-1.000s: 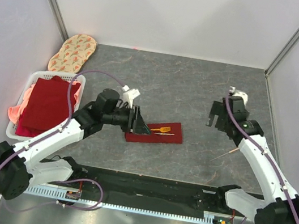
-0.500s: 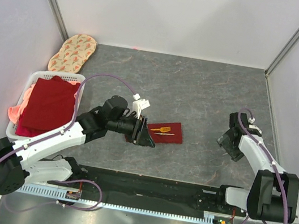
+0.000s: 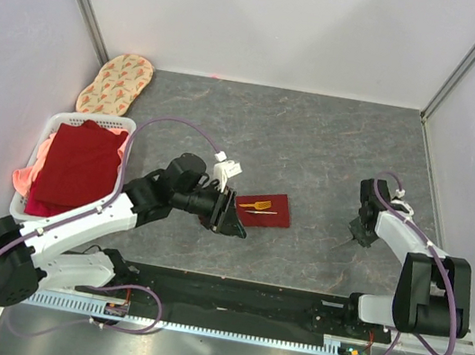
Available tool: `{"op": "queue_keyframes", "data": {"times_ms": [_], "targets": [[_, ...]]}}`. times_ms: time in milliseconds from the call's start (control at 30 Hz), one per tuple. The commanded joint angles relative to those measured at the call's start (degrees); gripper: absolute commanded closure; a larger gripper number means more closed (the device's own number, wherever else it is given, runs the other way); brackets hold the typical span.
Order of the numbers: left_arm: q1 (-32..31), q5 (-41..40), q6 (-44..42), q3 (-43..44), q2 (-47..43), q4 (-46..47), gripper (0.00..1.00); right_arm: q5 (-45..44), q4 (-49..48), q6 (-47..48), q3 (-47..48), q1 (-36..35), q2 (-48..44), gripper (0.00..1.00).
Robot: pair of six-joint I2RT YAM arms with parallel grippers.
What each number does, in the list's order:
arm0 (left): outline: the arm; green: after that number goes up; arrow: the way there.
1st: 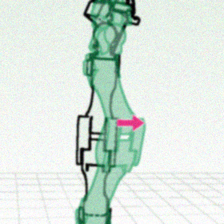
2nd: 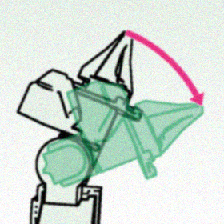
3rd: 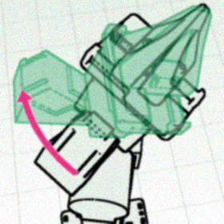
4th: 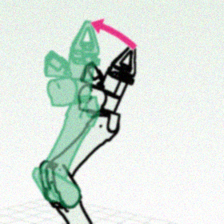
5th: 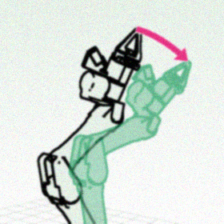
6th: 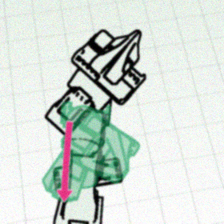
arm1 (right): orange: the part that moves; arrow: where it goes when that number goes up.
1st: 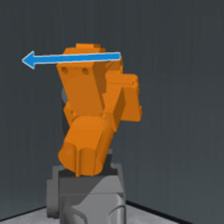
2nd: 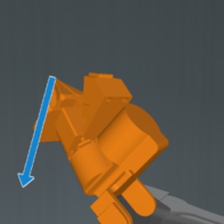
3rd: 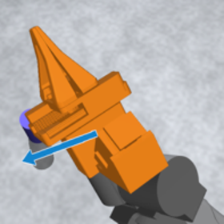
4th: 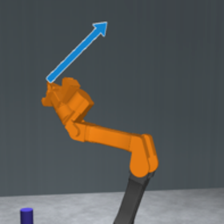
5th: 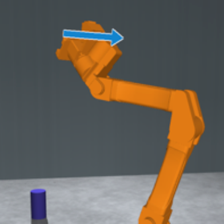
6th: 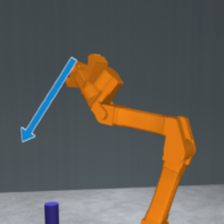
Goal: Fold the napkin into a case and place the utensils inside
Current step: Pick up the utensils from the corner of the board.
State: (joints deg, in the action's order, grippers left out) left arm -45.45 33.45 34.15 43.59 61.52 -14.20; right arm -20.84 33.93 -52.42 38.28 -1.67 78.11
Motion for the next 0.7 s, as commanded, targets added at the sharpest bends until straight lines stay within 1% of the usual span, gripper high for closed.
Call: {"op": "queue_keyframes", "data": {"times_ms": [0, 33, 100, 133, 167, 233, 267, 300, 367, 433, 467, 500, 533, 567, 600, 633, 667], "targets": [[-0.1, 0.2, -2.3, 3.4, 0.7, -0.6, 0.56, -1.9, -3.3, 2.6, -0.9, 0.4, 2.0, 0.75], [0.0, 0.4, -2.2, 3.8, 1.1, -0.7, 0.56, -1.6, -3.7, 5.7, -0.1, 0.4, 1.7, 0.88], [0.4, 0.9, -1.5, 4.0, 1.5, -0.7, 0.55, -1.1, -4.4, 8.5, 0.6, 0.4, 1.2, 1.00], [0.7, 1.3, -1.2, 4.5, 2.1, -0.7, 0.54, -0.9, -4.7, 10.4, 0.8, 0.4, 0.2, 1.00], [1.2, 2.0, -0.9, 4.7, 2.2, -0.5, 0.53, 0.1, -5.1, 15.0, 1.2, 0.4, -0.3, 1.00], [1.9, 2.8, 0.2, 4.9, 2.6, -0.2, 0.50, 3.6, -7.0, 20.0, 1.7, 0.4, -2.0, 1.00], [2.9, 3.5, 0.6, 5.0, 2.8, 0.1, 0.49, 4.9, -7.8, 24.6, 2.5, 0.3, -2.7, 1.00], [3.3, 3.8, 1.3, 5.1, 3.0, 0.5, 0.49, 6.4, -7.8, 26.5, 3.0, 0.2, -3.2, 1.00], [5.0, 5.1, 2.1, 5.2, 3.8, 0.8, 0.47, 6.6, -7.4, 30.5, 5.0, -1.0, -4.9, 1.00], [6.7, 6.1, 2.8, 5.4, 4.4, 1.1, 0.47, 9.9, -7.4, 36.1, 7.1, -2.0, -6.3, 1.00], [8.5, 6.9, 3.5, 5.2, 5.1, 1.1, 0.47, 12.1, -7.3, 38.3, 8.2, -3.3, -6.5, 1.00], [9.5, 7.0, 4.0, 4.5, 5.5, 1.2, 0.48, 11.4, -6.2, 41.8, 11.4, -4.7, -6.1, 1.00], [10.6, 7.1, 4.4, 4.0, 5.9, 1.2, 0.49, 10.3, -4.7, 43.0, 13.3, -6.5, -5.8, 1.00], [13.6, 8.2, 5.4, 3.3, 6.3, 1.4, 0.50, 10.5, -2.6, 44.7, 14.8, -10.0, -5.4, 1.00], [15.0, 8.6, 5.8, 2.5, 6.9, 2.1, 0.52, 11.3, -1.9, 49.9, 16.2, -11.8, -4.7, 1.00], [16.5, 9.3, 6.3, 0.7, 6.9, 2.7, 0.53, 12.2, -1.4, 51.9, 18.3, -15.5, -4.5, 1.00], [19.1, 9.2, 7.0, -0.2, 7.0, 3.1, 0.54, 12.1, -0.4, 55.6, 19.2, -17.1, -4.1, 1.00]]}}
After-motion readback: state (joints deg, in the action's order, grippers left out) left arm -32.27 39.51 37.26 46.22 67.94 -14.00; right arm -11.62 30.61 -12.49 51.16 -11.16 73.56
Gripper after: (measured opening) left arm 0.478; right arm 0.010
